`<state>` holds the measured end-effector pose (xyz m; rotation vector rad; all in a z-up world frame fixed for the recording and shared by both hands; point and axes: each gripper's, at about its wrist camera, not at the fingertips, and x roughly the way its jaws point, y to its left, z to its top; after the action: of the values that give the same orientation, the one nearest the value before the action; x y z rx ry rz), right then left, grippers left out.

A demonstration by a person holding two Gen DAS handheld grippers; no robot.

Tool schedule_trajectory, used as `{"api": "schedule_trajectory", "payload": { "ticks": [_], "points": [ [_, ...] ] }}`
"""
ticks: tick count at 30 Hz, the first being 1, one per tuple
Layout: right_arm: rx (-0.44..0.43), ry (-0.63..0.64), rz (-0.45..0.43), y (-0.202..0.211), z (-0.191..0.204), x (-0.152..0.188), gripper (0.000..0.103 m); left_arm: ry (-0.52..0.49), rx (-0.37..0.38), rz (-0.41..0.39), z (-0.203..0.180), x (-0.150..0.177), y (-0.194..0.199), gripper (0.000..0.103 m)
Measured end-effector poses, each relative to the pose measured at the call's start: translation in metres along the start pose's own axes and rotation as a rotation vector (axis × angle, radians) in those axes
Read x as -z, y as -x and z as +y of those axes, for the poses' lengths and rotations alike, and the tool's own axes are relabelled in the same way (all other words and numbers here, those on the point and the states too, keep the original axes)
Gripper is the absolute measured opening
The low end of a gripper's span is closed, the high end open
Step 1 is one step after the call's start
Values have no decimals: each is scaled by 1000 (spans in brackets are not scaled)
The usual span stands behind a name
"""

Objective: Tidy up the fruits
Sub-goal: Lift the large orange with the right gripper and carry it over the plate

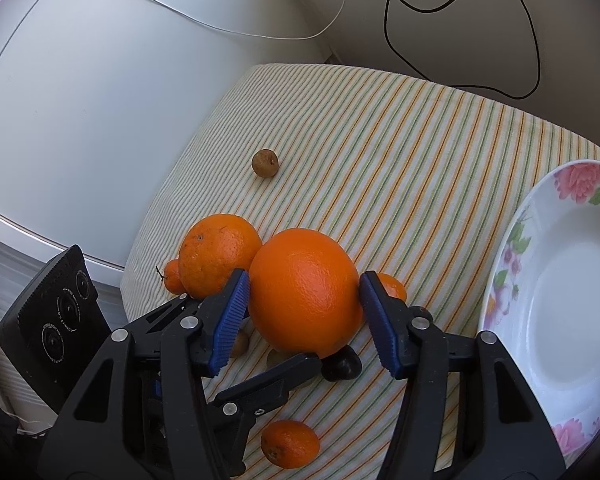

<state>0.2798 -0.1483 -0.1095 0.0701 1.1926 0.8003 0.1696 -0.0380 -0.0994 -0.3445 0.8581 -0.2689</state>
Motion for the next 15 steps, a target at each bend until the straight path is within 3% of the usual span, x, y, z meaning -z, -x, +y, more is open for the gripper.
{"api": "schedule_trajectory", "payload": {
  "ticks": [15],
  "points": [
    [-13, -12, -59, 27, 3, 4, 60, -47, -1, -45, -21, 0, 19, 61]
  ]
}}
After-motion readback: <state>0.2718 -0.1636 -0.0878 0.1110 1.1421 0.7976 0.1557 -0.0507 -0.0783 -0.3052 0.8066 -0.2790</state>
